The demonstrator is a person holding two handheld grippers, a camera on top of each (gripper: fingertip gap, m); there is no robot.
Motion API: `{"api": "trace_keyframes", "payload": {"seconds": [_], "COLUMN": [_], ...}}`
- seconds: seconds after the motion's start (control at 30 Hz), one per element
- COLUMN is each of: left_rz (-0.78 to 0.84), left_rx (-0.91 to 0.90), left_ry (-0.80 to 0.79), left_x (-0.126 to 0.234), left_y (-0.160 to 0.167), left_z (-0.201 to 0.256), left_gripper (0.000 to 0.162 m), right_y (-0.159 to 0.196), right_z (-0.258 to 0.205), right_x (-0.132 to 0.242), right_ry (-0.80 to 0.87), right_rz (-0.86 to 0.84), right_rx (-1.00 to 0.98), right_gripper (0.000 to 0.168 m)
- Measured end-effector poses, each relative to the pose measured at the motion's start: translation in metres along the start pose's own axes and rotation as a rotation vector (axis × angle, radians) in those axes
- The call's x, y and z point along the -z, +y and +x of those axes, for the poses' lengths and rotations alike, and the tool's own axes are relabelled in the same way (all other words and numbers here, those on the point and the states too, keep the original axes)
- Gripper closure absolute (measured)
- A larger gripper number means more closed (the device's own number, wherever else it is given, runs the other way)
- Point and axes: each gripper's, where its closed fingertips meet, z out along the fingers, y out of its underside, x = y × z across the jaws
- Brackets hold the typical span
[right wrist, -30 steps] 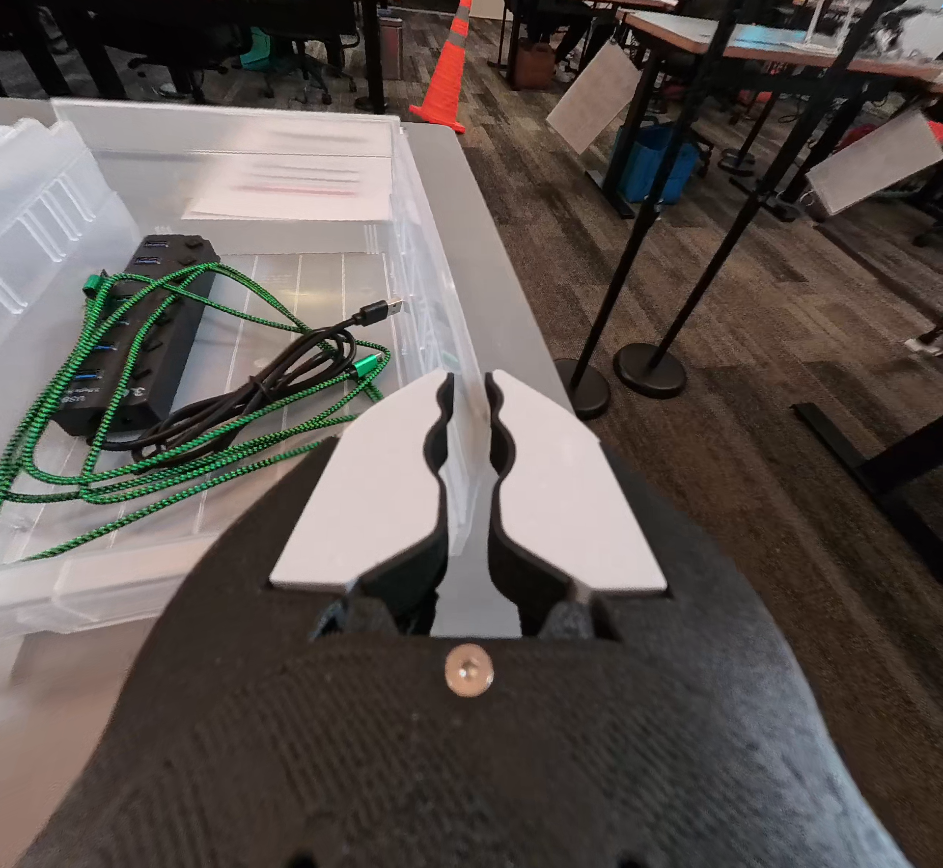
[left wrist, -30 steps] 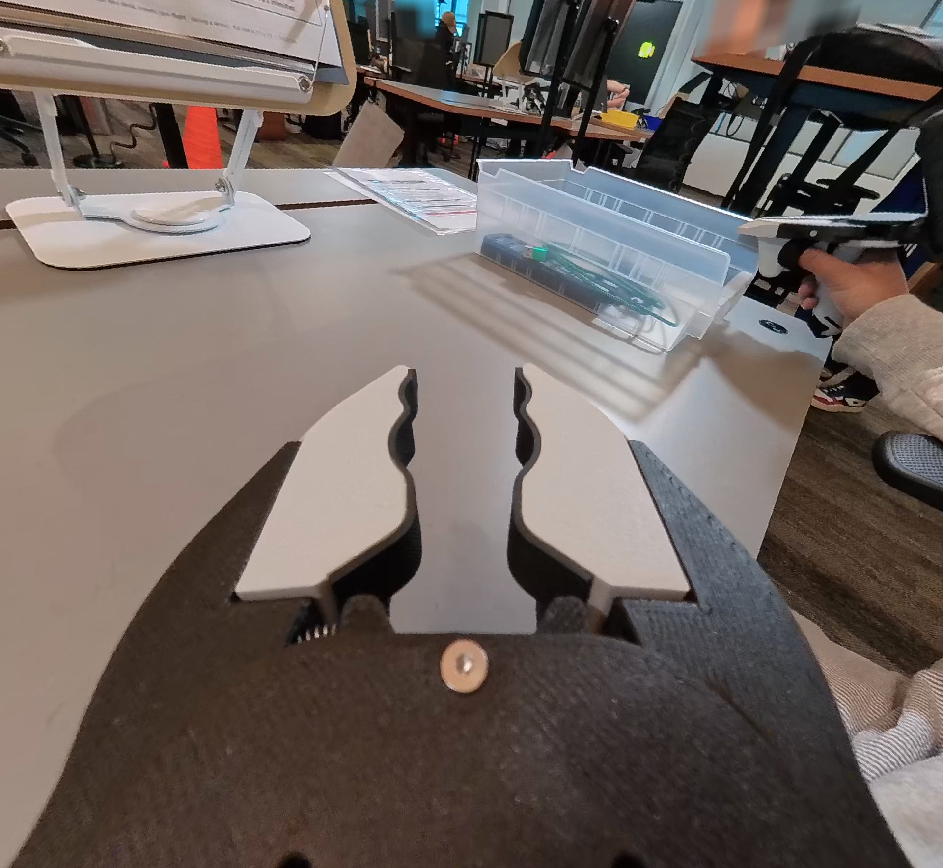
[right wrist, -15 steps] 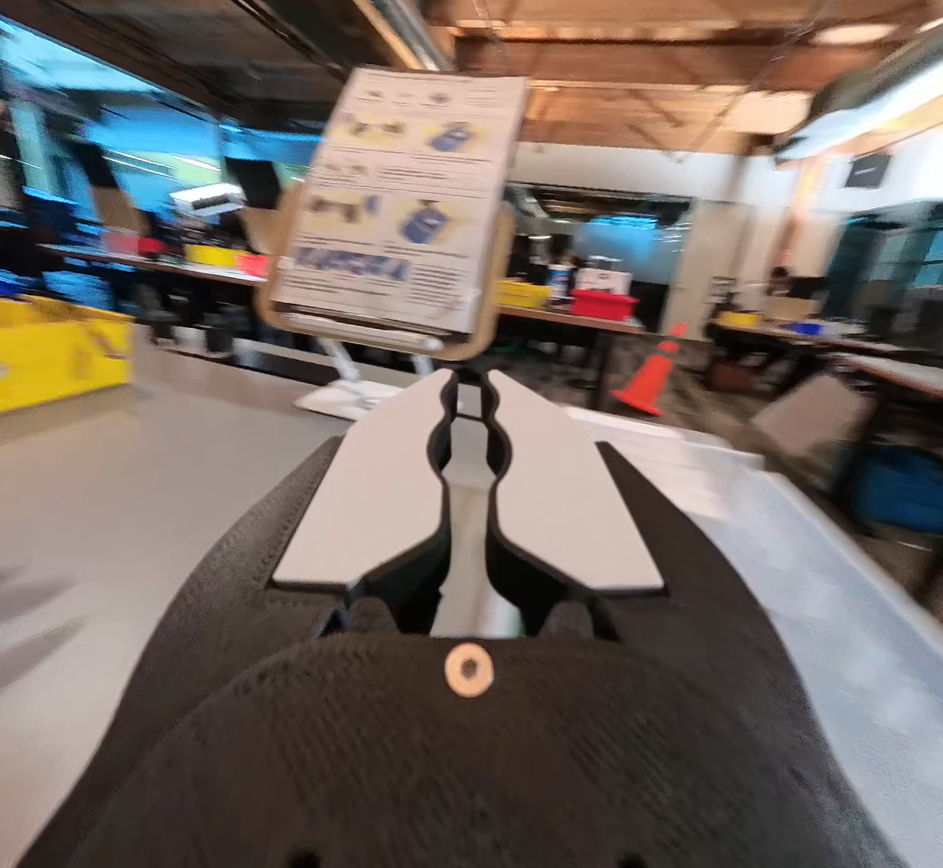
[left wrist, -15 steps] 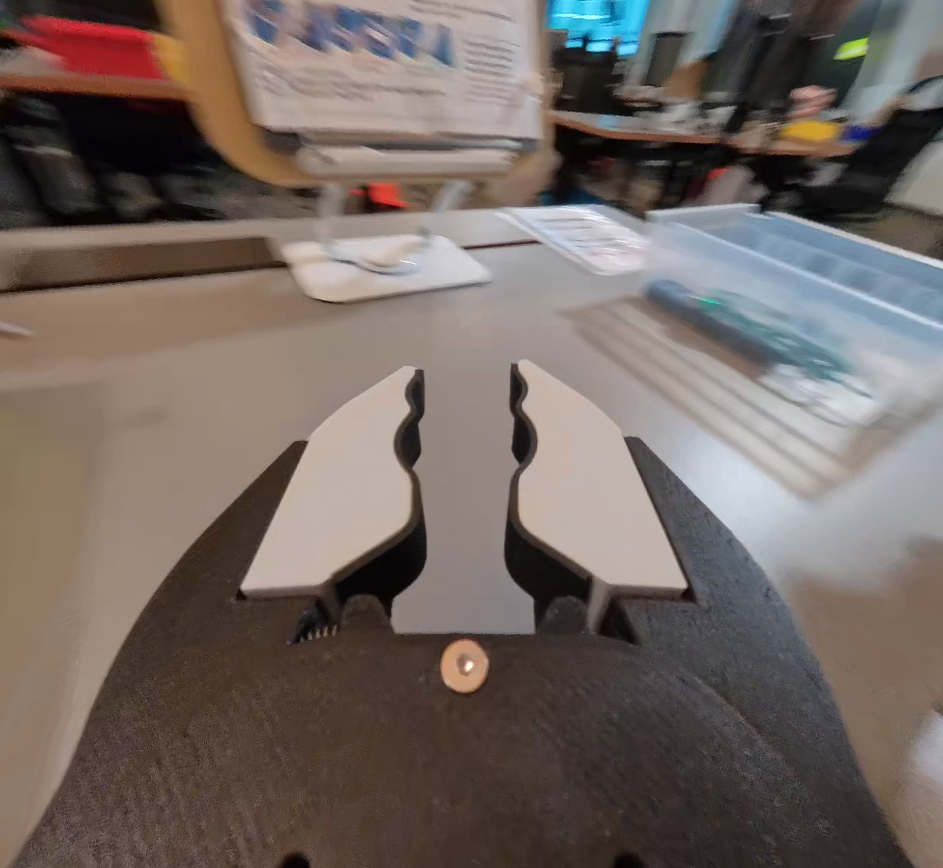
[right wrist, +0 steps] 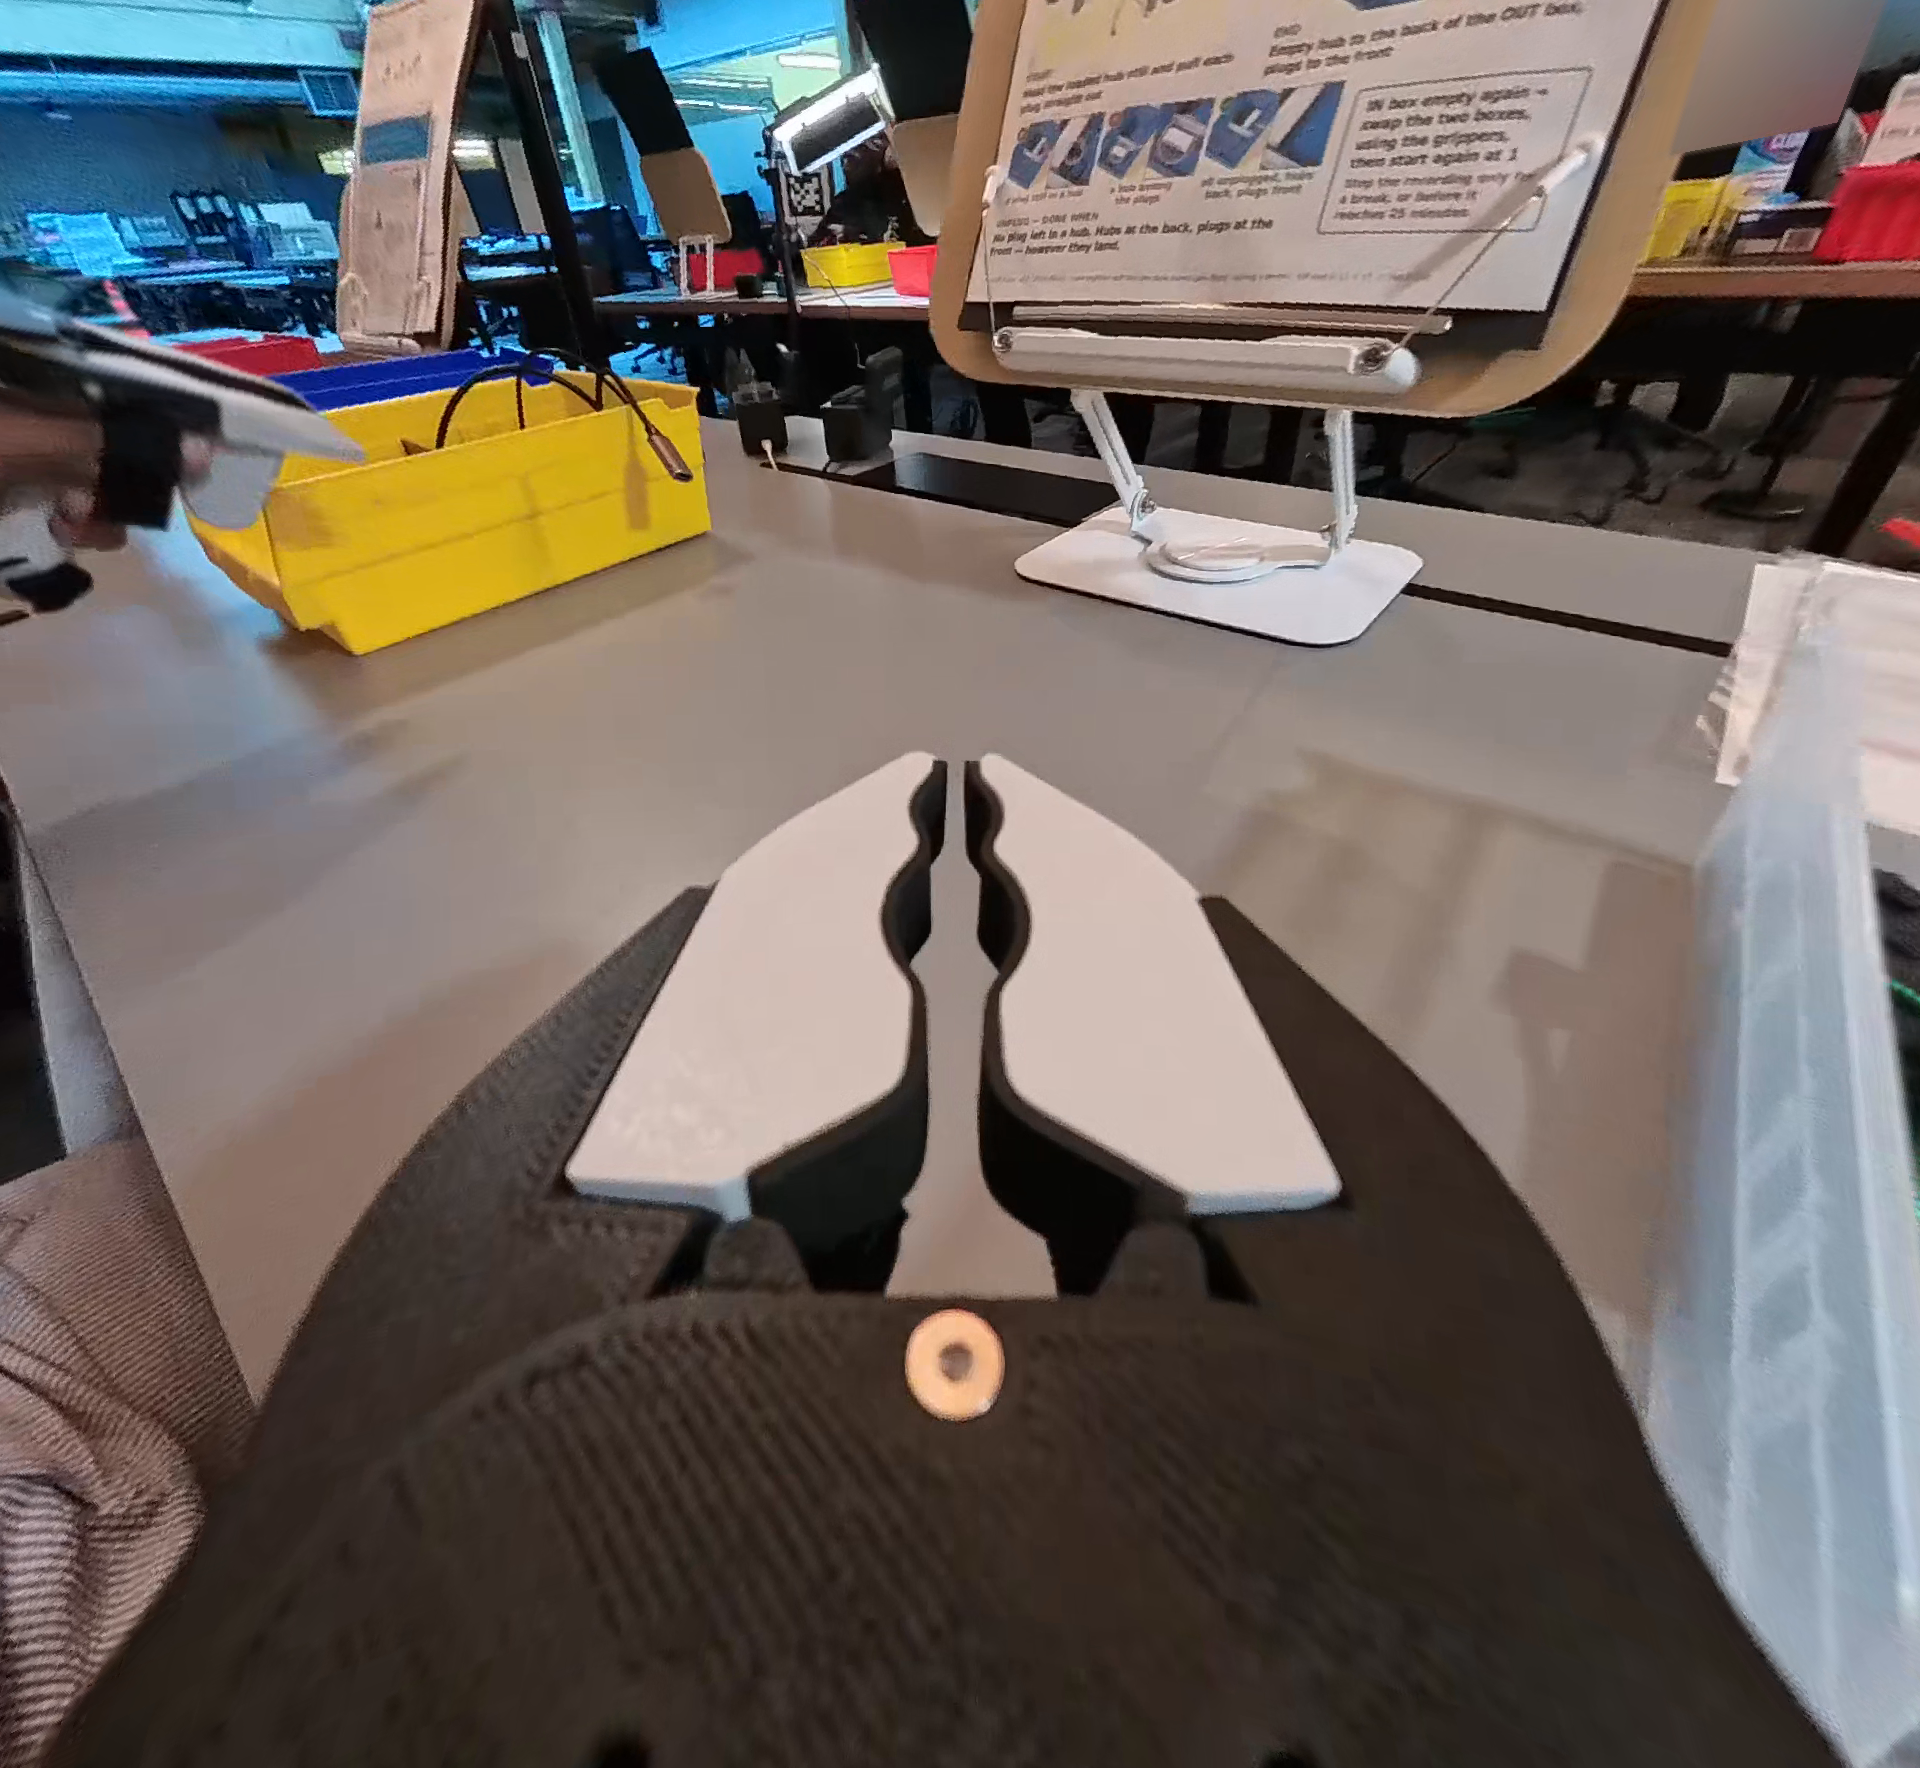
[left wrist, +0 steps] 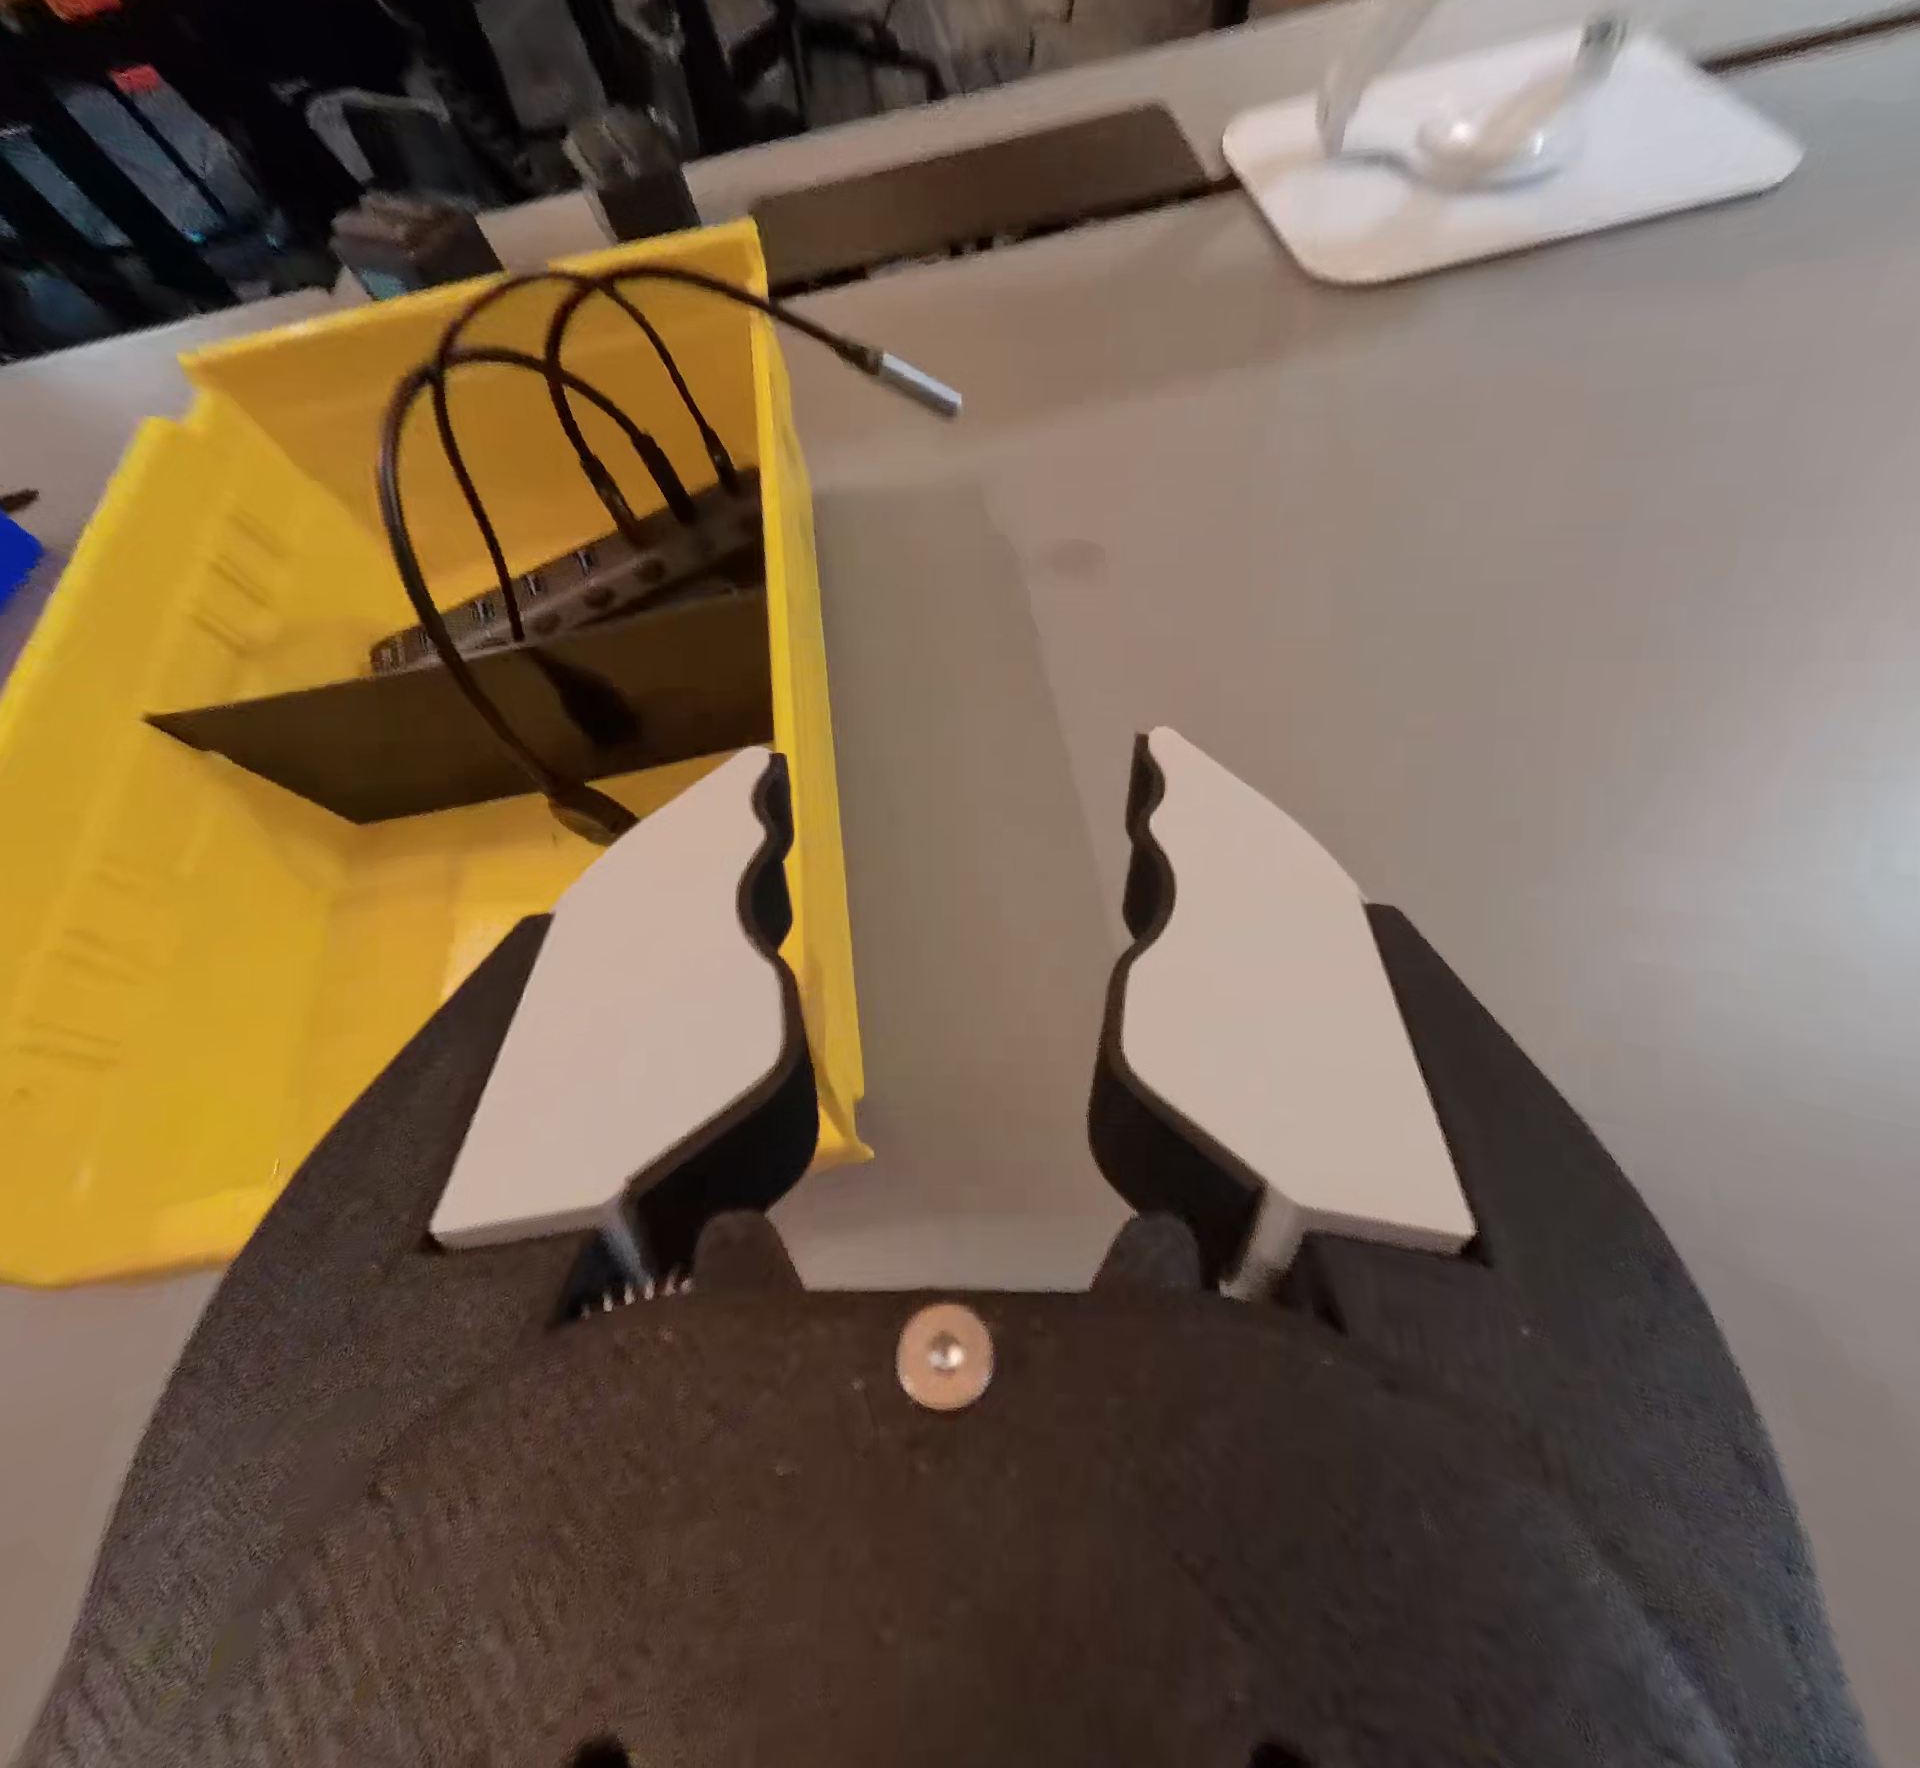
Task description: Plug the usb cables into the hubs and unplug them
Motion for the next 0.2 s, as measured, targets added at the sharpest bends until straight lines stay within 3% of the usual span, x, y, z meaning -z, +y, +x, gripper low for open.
{"api": "trace_keyframes", "payload": {"seconds": [0.13,0.2], "left_rz": [-0.062,-0.082], "left_rx": [-0.072,-0.092], "left_ry": [-0.126,-0.174], "left_x": [-0.021,-0.027], "left_y": [0.027,0.040], "left_z": [-0.017,-0.027], "left_gripper": [0.097,0.105], "right_y": [0.001,0.002], "right_z": [0.003,0.001], "right_x": [0.002,0.001], "right_ry": [0.014,0.008], "right_rz": [-0.007,-0.012], "right_rx": [0.013,0.018], "right_gripper": [0.166,0.166]}}
